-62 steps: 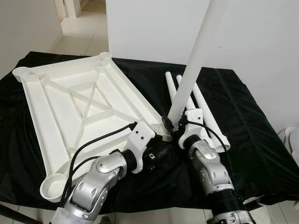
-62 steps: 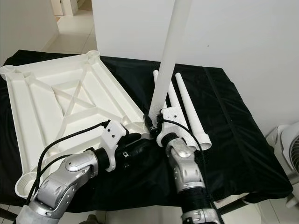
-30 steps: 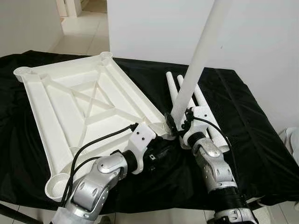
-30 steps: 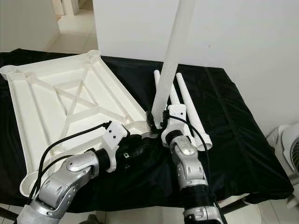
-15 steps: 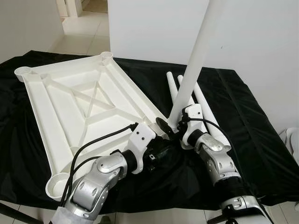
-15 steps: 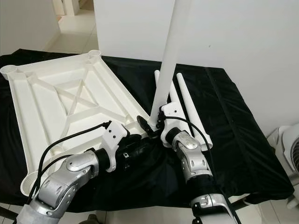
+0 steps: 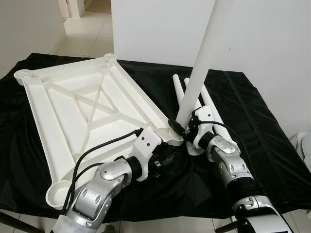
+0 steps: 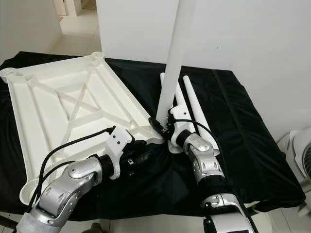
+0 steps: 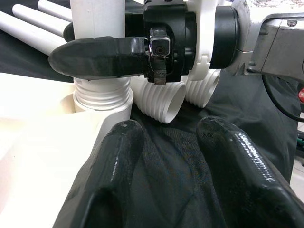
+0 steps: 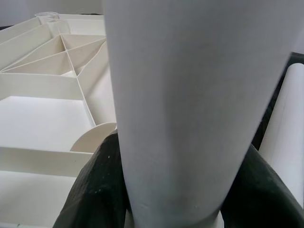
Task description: Building children table
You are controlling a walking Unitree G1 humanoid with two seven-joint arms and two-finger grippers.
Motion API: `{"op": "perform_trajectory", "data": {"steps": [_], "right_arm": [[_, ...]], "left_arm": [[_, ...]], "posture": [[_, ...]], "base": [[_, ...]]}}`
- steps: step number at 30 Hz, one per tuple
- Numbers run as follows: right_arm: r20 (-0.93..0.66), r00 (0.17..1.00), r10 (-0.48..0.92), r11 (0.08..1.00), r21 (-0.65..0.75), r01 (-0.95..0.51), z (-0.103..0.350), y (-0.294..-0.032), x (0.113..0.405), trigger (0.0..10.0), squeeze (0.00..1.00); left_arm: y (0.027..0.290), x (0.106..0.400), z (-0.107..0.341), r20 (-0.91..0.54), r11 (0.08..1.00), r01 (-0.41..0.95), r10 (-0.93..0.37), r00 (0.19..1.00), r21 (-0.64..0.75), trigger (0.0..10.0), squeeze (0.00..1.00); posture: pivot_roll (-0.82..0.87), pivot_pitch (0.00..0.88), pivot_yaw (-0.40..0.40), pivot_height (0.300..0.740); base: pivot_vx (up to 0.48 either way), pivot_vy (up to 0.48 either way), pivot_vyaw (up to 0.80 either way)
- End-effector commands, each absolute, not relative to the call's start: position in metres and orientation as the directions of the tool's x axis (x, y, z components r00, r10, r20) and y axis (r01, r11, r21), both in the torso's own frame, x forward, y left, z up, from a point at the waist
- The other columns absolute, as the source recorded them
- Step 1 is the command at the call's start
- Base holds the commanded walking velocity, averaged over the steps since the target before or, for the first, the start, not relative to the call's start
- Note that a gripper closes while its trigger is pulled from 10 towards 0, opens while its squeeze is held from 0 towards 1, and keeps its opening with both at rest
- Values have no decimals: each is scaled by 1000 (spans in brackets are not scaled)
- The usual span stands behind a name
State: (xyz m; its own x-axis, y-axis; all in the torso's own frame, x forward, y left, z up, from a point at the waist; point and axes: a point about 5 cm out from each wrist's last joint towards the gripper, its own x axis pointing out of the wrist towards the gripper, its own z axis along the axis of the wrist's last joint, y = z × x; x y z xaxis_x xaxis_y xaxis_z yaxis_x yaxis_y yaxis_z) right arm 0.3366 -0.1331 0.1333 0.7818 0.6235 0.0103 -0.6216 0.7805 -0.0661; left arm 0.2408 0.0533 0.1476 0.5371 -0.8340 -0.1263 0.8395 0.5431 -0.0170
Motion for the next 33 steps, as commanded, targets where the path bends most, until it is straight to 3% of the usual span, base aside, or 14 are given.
{"op": "perform_trajectory", "data": {"steps": [1,3,4,6,7,11,18,20,28,30,33], "right_arm": [[27,789,613,789,-55,-611,133,-134,336,0,0],[32,794,607,795,-49,-605,133,-134,336,0,0],[34,813,582,813,-41,-580,132,-135,337,6902,0],[34,813,582,813,-41,-580,132,-135,337,6902,0],[36,836,547,837,-33,-546,132,-135,337,10000,0],[47,908,417,909,-24,-416,129,-134,339,10000,0],[54,951,303,953,-23,-302,129,-133,340,10000,0],[42,980,194,981,-4,-194,129,-130,339,10000,0],[36,996,77,997,20,-78,128,-125,335,10000,0],[11,1000,-12,999,45,12,125,-114,328,10000,0],[22,1000,-3,999,50,2,127,-106,325,10000,0]], "left_arm": [[51,239,148,-128,541,841,-835,535,-13,10000,0],[51,239,148,-127,542,840,-834,536,-14,10000,0],[50,239,149,-126,543,839,-834,537,-15,10000,0],[50,239,149,-126,543,839,-834,537,-15,10000,0],[50,239,148,-124,545,838,-833,539,-17,10000,0],[49,239,148,-121,549,836,-831,543,-24,10000,0],[49,239,148,-121,550,835,-831,543,-27,10000,0],[49,239,148,-122,550,835,-831,543,-28,10000,0],[50,239,148,-123,549,835,-831,542,-29,10000,0],[51,239,148,-123,552,834,-829,545,-28,10000,0],[51,240,149,-124,553,833,-828,547,-27,10000,0]], "posture": [[129,0,-68,740],[129,0,-69,740],[127,0,-75,740],[127,0,-75,740],[127,0,-75,740],[123,0,-78,740],[122,0,-79,740],[123,4,-76,740],[126,7,-78,740],[130,9,-75,740],[126,11,-73,740]], "base": [[0,0,0],[0,0,0],[0,0,0],[0,0,0],[0,0,0],[0,0,0],[0,0,0],[0,0,0],[0,0,0],[0,0,0],[0,0,0]]}}
